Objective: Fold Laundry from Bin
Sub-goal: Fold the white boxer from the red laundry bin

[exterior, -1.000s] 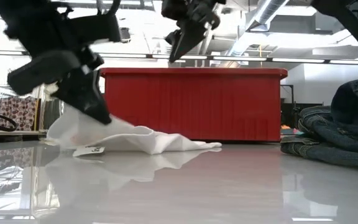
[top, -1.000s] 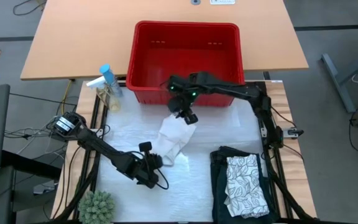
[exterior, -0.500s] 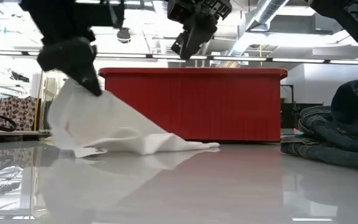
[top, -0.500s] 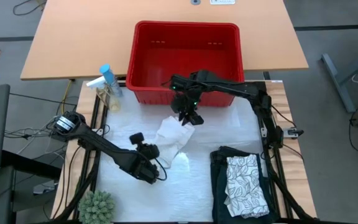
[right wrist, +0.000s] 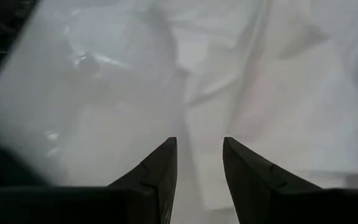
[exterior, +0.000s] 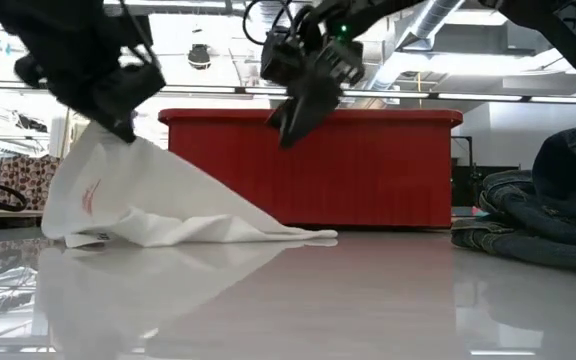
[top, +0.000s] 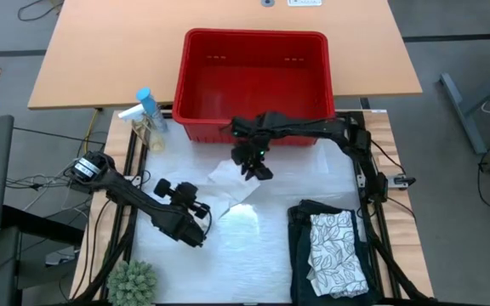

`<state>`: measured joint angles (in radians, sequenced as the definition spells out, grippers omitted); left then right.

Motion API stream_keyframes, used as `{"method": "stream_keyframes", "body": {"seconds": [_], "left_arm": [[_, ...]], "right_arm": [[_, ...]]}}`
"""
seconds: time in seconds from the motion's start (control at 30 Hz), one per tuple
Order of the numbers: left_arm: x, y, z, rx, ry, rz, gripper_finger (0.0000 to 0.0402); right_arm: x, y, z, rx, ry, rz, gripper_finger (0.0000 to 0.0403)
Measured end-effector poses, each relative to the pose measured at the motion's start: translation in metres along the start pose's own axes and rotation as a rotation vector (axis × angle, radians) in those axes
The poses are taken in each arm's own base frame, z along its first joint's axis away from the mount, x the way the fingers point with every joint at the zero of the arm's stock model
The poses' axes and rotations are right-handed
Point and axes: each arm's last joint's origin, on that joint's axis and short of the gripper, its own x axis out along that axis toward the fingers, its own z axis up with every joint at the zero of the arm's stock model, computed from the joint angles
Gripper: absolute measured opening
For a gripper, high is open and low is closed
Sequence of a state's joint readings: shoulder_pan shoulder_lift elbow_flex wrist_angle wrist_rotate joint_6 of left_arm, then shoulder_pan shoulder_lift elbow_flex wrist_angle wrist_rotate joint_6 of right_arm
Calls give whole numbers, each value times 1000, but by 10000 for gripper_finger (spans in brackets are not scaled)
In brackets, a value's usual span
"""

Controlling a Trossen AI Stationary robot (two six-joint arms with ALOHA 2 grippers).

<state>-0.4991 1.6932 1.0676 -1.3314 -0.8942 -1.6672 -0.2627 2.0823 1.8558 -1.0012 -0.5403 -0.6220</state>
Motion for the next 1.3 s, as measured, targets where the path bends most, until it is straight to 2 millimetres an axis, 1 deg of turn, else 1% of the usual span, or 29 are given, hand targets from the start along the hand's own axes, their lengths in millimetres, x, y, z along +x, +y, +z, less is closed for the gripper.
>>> {"method": "stream_keyframes", "body": {"seconds": [0.13,0.23,0.33,0.4,0.47,0.57,0.6,0.73,0.83,0.97,1.1,1.23,1.3], "left_arm": [[14,4,-16,-49,52,21,0],[23,4,-27,-117,72,9,0],[34,7,-40,-130,84,5,0],[41,11,-49,-132,139,17,0],[45,15,-54,-209,172,22,0],[44,19,-53,-410,140,-13,0],[43,21,-51,-433,135,-30,0],[43,32,-44,-477,150,-52,0],[41,43,-40,-537,122,-94,0],[41,55,-39,-562,124,-133,0],[41,62,-38,-581,110,-153,0],[45,65,-42,-594,116,-148,0],[48,66,-44,-600,126,-141,0]], "right_arm": [[12,-5,5,-51,-46,-109,154],[16,-2,12,-92,-56,-149,154],[20,3,16,-147,-33,-188,154],[22,5,17,-173,-5,-221,154],[23,6,17,-176,16,-243,154],[21,4,15,-151,24,-237,154],[21,3,14,-148,24,-238,154],[17,-4,14,-146,-6,-267,155],[13,-10,11,-109,-26,-277,161],[12,-11,11,-99,-52,-243,183],[16,-7,20,-152,-92,-256,210],[32,-8,26,-177,-108,-286,233],[49,-10,24,-162,-80,-297,238]]}}
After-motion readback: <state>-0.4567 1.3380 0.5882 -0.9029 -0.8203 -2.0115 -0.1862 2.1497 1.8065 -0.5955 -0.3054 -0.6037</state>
